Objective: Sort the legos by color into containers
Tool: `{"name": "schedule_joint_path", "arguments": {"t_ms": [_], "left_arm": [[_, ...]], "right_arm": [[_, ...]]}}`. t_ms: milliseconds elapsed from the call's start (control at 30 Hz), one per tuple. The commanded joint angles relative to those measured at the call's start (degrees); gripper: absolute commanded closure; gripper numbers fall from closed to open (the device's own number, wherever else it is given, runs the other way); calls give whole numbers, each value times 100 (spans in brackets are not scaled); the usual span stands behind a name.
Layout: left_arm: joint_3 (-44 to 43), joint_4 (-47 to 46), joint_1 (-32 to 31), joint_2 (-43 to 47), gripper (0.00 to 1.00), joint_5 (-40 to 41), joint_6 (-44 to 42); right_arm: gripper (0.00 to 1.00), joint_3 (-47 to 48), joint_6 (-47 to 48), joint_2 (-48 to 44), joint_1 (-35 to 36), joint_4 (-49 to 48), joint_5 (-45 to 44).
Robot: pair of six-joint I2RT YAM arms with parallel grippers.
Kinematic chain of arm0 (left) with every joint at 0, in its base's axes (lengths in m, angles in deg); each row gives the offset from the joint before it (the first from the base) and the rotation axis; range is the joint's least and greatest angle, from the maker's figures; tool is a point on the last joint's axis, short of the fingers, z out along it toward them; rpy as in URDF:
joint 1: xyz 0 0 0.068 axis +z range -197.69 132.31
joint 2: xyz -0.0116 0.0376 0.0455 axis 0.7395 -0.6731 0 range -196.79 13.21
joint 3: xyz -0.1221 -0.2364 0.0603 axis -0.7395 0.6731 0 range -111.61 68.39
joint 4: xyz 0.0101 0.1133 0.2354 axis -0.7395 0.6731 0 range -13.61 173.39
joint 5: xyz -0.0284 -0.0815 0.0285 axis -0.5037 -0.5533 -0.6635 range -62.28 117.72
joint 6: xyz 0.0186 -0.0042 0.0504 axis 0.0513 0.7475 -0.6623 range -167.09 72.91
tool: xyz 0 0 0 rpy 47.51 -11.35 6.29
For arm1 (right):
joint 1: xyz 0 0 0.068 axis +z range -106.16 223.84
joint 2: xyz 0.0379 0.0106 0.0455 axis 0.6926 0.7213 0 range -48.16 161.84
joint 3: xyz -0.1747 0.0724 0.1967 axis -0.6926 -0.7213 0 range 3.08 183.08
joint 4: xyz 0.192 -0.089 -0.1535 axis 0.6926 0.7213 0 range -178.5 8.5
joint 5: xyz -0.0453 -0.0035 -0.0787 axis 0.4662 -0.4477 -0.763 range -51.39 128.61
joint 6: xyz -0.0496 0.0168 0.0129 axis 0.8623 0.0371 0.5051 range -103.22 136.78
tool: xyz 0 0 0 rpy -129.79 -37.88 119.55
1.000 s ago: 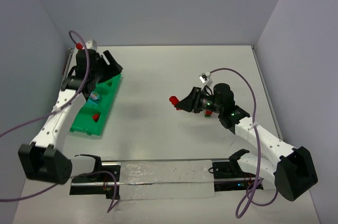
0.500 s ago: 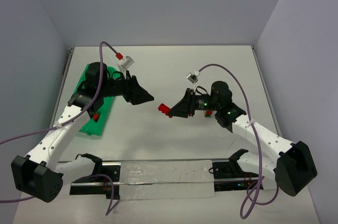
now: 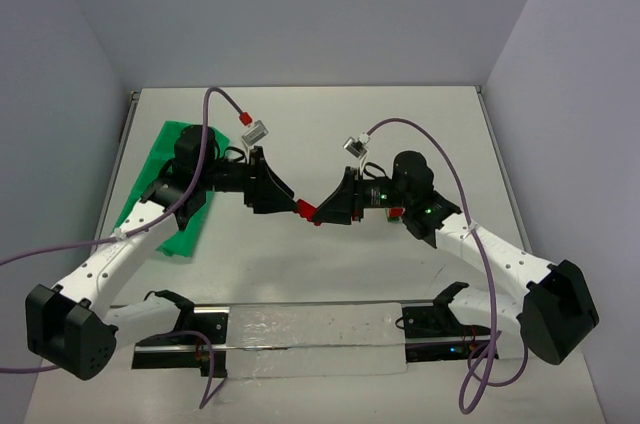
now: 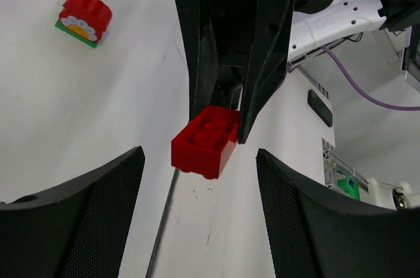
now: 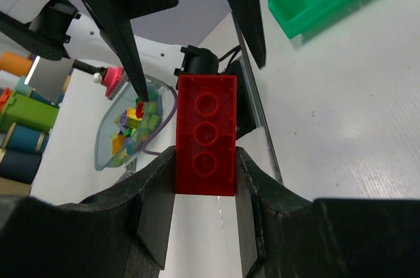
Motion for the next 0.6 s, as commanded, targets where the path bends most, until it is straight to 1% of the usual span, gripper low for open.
{"name": "schedule_joint_path", "arguments": {"t_ms": [0,233,333,367,467,567], "left_arm": [[2,-597,-122,-116,25,-388,165],[-3,-753,-234,-269,29,-502,279],[8,-792,-253,-291,34,-533,302],[16,-815,-257,-287,38,-550,323],[30,-871,-277,-267,53,-560,355],[7,-789,-280,-289,88,-553,312]], "right_arm": [[90,387,144,43,139,-359,169],[90,462,222,102,206,-324,208],[90,464,234,131,209,-317,199],[90,464,241,138,209,-312,196],[90,455,234,189,203,-341,165],[90,433,220,222,209,-370,59]]}}
